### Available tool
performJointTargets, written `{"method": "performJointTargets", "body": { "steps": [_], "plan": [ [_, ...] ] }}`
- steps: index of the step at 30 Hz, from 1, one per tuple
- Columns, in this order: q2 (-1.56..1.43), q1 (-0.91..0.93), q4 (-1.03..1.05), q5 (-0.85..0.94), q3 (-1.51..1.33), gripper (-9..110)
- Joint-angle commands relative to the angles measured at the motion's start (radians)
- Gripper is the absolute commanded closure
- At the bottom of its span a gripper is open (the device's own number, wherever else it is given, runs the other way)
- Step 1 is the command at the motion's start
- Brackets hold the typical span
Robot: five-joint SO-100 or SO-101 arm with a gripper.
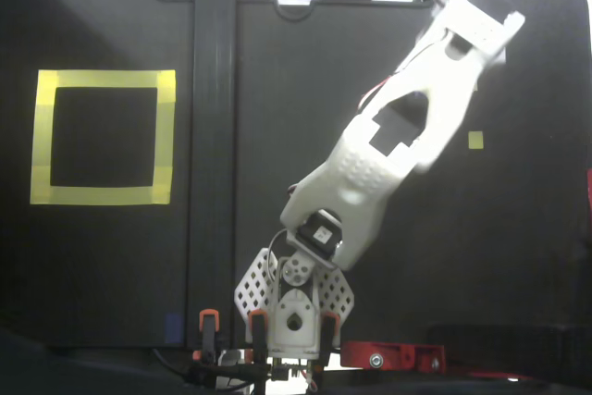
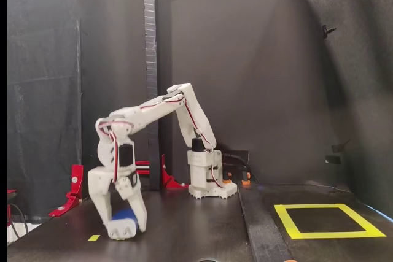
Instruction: Grasp the block and place it in the designated area.
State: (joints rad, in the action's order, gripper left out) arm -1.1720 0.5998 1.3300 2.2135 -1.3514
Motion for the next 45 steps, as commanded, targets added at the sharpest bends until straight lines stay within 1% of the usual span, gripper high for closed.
{"method": "performJointTargets", "body": {
  "steps": [1,15,27,33,45],
  "plan": [
    [-0.120,-0.006,0.052,-0.012,0.048,82],
    [-0.397,-0.064,0.252,-0.066,0.048,82],
    [-0.419,-0.091,0.273,-0.091,0.044,82],
    [-0.407,-0.192,0.270,-0.215,0.040,82],
    [-0.373,-0.518,0.242,-0.551,-0.002,82]
  ]
}}
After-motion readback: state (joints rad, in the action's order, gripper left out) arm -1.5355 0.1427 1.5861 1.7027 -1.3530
